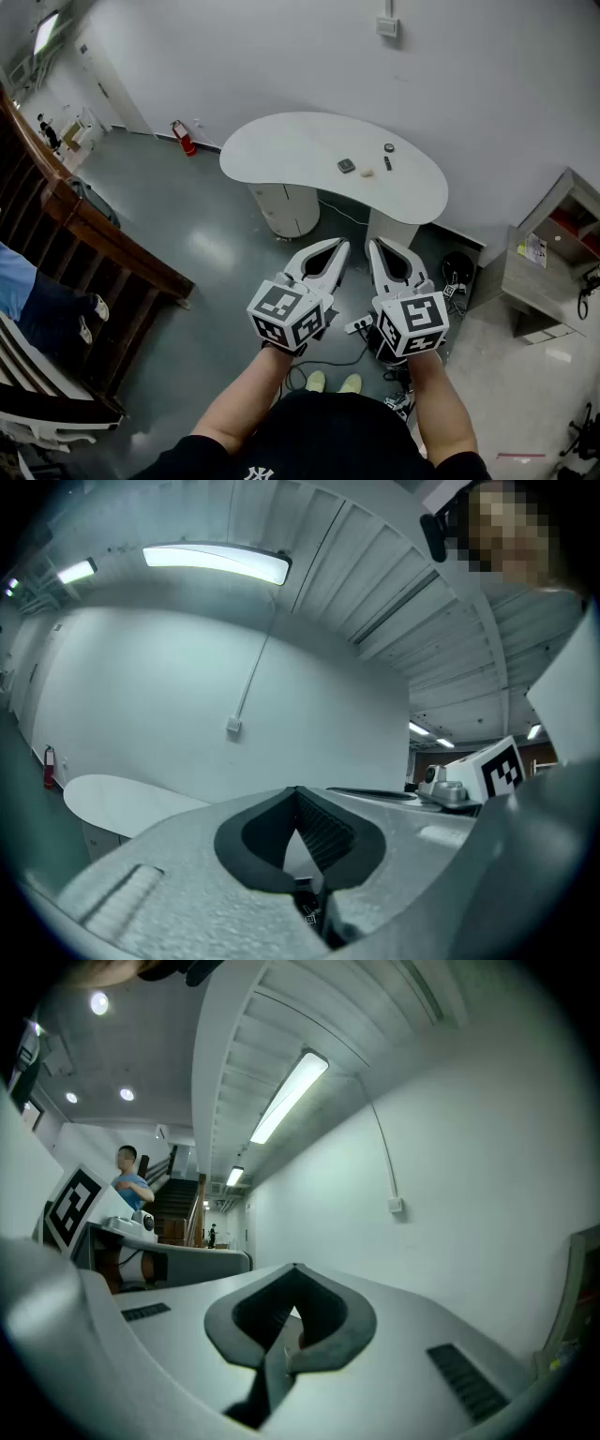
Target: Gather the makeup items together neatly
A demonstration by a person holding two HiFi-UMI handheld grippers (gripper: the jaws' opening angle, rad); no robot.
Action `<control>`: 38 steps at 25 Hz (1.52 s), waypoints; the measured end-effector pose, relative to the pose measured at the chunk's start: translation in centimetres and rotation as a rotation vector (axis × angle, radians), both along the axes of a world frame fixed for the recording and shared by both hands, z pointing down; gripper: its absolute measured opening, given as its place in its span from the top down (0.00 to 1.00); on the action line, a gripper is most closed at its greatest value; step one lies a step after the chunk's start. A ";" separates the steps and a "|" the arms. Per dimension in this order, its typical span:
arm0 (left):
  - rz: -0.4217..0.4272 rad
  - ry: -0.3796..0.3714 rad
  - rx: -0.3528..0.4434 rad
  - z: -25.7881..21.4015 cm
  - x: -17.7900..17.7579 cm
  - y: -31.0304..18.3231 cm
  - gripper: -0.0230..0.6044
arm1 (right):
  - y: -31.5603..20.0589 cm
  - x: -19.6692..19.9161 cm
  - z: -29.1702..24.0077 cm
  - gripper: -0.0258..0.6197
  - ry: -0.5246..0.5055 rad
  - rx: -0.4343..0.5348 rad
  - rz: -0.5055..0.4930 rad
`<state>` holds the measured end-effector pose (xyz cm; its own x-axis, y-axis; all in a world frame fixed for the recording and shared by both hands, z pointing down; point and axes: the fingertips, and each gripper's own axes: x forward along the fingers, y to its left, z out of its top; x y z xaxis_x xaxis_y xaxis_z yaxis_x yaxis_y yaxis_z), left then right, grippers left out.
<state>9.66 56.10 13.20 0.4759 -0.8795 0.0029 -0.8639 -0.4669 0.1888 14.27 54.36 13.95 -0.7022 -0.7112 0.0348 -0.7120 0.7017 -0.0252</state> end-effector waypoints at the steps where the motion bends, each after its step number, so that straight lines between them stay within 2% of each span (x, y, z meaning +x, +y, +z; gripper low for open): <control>1: -0.003 0.002 -0.004 0.0 0.2 0.0 0.95 | 0.0 0.3 -0.1 0.94 -0.001 -0.002 -0.002; 6: -0.010 0.000 -0.001 -0.3 1.1 -0.7 0.95 | -0.7 1.5 -0.7 0.94 -0.016 0.003 -0.016; 11: -0.008 0.004 -0.008 0.3 2.2 -1.0 0.95 | -1.0 2.6 -0.4 0.94 -0.077 -0.035 -0.042; 19: -0.014 -0.016 -0.011 1.2 2.1 -1.7 0.95 | -2.9 4.3 0.4 0.94 -0.170 -0.088 -0.009; 28: -0.002 -0.018 -0.016 2.6 0.4 -5.3 0.95 | -6.0 2.0 1.5 0.94 -0.141 -0.107 -0.020; 33: 0.041 -0.022 -0.012 3.8 -1.1 -10.1 0.95 | -10.3 -0.1 2.2 0.94 -0.115 -0.107 0.007; 38: 0.078 -0.038 -0.013 5.0 -4.7 -16.1 0.95 | -16.1 -4.0 3.1 0.94 -0.108 -0.116 0.045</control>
<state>4.93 39.99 18.18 0.5422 -0.8396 0.0334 -0.8318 -0.5306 0.1631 10.28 38.26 17.01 -0.6739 -0.7375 0.0449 -0.7313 0.6572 -0.1825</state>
